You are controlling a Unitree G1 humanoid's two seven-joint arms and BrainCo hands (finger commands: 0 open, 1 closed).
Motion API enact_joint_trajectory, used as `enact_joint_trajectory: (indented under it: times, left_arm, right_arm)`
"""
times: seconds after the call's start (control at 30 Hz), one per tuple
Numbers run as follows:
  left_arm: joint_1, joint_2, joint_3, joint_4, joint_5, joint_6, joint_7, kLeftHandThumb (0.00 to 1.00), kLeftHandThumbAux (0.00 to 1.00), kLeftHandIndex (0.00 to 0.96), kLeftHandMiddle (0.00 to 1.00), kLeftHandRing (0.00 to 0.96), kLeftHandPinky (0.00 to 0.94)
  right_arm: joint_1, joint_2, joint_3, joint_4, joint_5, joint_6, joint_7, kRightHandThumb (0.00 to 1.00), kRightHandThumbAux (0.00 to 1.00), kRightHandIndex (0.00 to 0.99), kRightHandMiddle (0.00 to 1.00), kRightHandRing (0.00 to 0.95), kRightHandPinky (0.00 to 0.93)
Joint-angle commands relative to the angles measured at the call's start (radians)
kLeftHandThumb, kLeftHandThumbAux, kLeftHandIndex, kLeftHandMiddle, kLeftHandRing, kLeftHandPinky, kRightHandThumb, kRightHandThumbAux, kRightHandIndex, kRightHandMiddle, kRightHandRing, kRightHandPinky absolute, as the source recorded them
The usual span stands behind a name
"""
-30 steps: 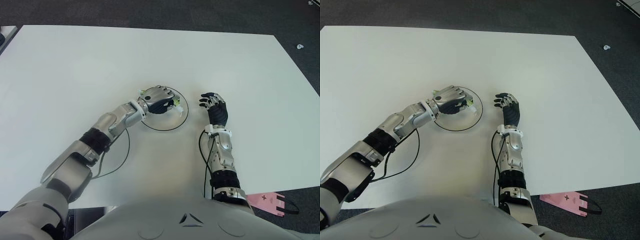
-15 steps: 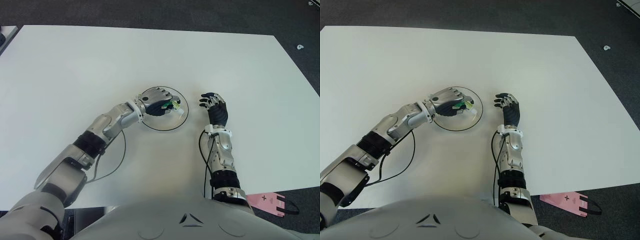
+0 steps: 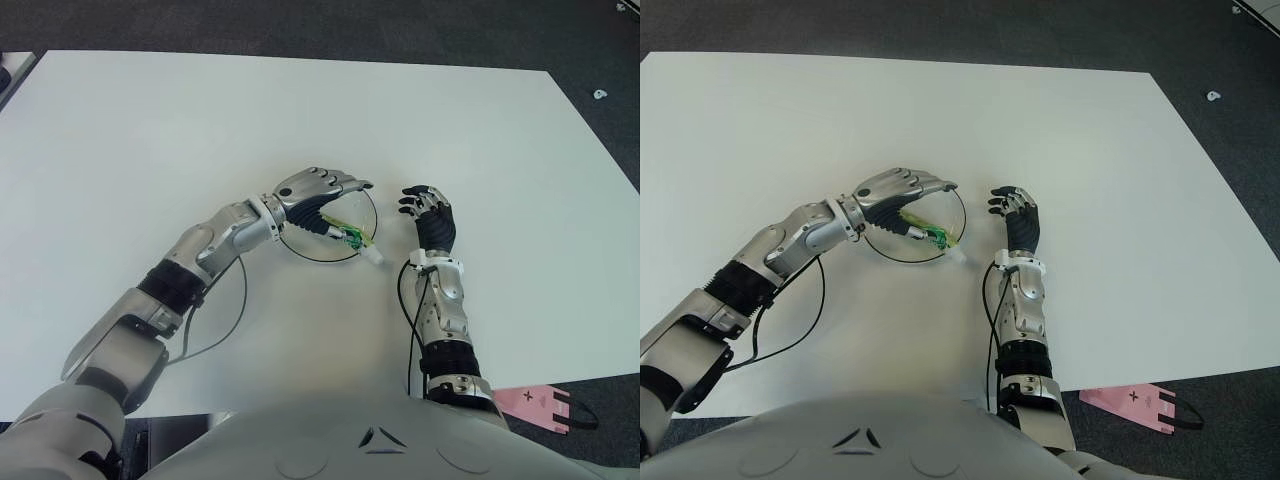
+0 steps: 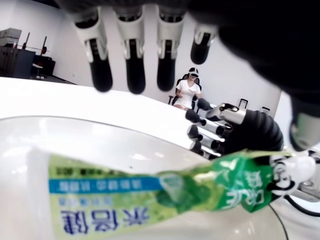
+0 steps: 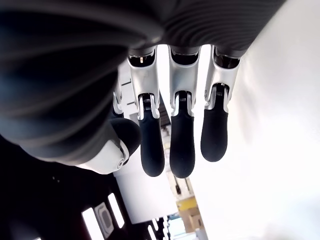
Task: Put the toothpaste on the table into the plate.
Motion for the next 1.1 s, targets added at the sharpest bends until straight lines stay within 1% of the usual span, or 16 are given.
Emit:
enact_joint_trajectory:
  times: [0.03,0.43,0.57,0.63,0.7,0.77,0.8,0.87,0.9,0.93,0.97,1.0,1.03,1.07,1.1]
  left_arm:
    - [0.011,0.005,0.009,0.026,-0.007,-0.020,0.001,0.122,0.360,0.000,0.000,0.000,0.000]
    - [0.009,0.006,0.031,0.034,-0.010,-0.044,0.002,0.122,0.346,0.000,0.000,0.000,0.000]
    - [0.016,0.003,0.045,0.028,-0.013,-0.046,0.019,0.120,0.354,0.000,0.000,0.000,0.000]
    - [0.025,-0.001,0.058,0.024,-0.021,-0.043,0.029,0.120,0.362,0.000,0.000,0.000,0.008]
    - [0.042,-0.010,0.081,0.020,-0.038,-0.032,0.044,0.118,0.390,0.000,0.000,0.000,0.047]
    - [0.065,-0.028,0.110,0.016,-0.063,-0.009,0.068,0.119,0.432,0.000,0.000,0.000,0.099]
    - [0.077,-0.038,0.124,0.014,-0.075,0.003,0.080,0.127,0.487,0.000,0.000,0.004,0.141]
    - [0.092,-0.058,0.141,0.008,-0.088,0.026,0.098,0.134,0.534,0.000,0.000,0.008,0.178]
    - [0.114,-0.091,0.176,0.014,-0.116,0.034,0.154,0.142,0.568,0.000,0.000,0.022,0.202]
    - [0.131,-0.116,0.202,0.019,-0.136,0.040,0.195,0.149,0.612,0.014,0.027,0.053,0.226]
    - [0.147,-0.143,0.240,0.045,-0.174,0.028,0.248,0.159,0.678,0.037,0.069,0.100,0.262]
    - [0.157,-0.159,0.264,0.064,-0.198,0.016,0.281,0.172,0.763,0.093,0.130,0.160,0.299]
    - [0.162,-0.175,0.293,0.095,-0.239,-0.002,0.303,0.177,0.793,0.114,0.152,0.182,0.313]
    - [0.164,-0.186,0.313,0.117,-0.265,-0.015,0.317,0.184,0.854,0.168,0.206,0.222,0.327]
    - [0.166,-0.196,0.329,0.131,-0.294,-0.022,0.321,0.181,0.895,0.202,0.240,0.247,0.336]
  right_arm:
    - [0.087,0.037,-0.003,0.099,0.005,0.117,-0.025,0.707,0.730,0.425,0.469,0.487,0.503]
    - [0.088,0.037,-0.005,0.097,0.008,0.116,-0.023,0.707,0.730,0.425,0.469,0.486,0.501]
    - [0.088,0.040,-0.007,0.094,0.007,0.118,-0.033,0.707,0.730,0.425,0.467,0.484,0.499]
    - [0.088,0.041,-0.006,0.093,0.006,0.119,-0.034,0.707,0.730,0.425,0.466,0.482,0.499]
    - [0.087,0.040,-0.005,0.095,0.006,0.118,-0.032,0.707,0.730,0.425,0.466,0.482,0.499]
    - [0.086,0.040,-0.005,0.098,0.004,0.116,-0.032,0.707,0.730,0.425,0.467,0.482,0.498]
    - [0.085,0.039,-0.004,0.099,0.003,0.115,-0.032,0.707,0.730,0.425,0.466,0.482,0.499]
    - [0.085,0.039,-0.004,0.100,0.001,0.116,-0.034,0.707,0.730,0.425,0.466,0.481,0.499]
    - [0.084,0.040,-0.006,0.099,0.003,0.119,-0.037,0.707,0.730,0.425,0.467,0.481,0.502]
    - [0.084,0.042,-0.007,0.098,0.004,0.122,-0.039,0.707,0.730,0.425,0.468,0.482,0.503]
    - [0.083,0.042,-0.008,0.098,0.008,0.124,-0.038,0.707,0.730,0.424,0.470,0.484,0.504]
    - [0.083,0.043,-0.008,0.098,0.010,0.125,-0.037,0.706,0.730,0.424,0.471,0.485,0.504]
    - [0.083,0.041,-0.008,0.099,0.012,0.125,-0.032,0.706,0.730,0.424,0.471,0.486,0.504]
    - [0.083,0.040,-0.008,0.100,0.014,0.125,-0.028,0.706,0.731,0.424,0.471,0.487,0.503]
    - [0.083,0.039,-0.008,0.100,0.014,0.124,-0.026,0.706,0.731,0.424,0.471,0.487,0.503]
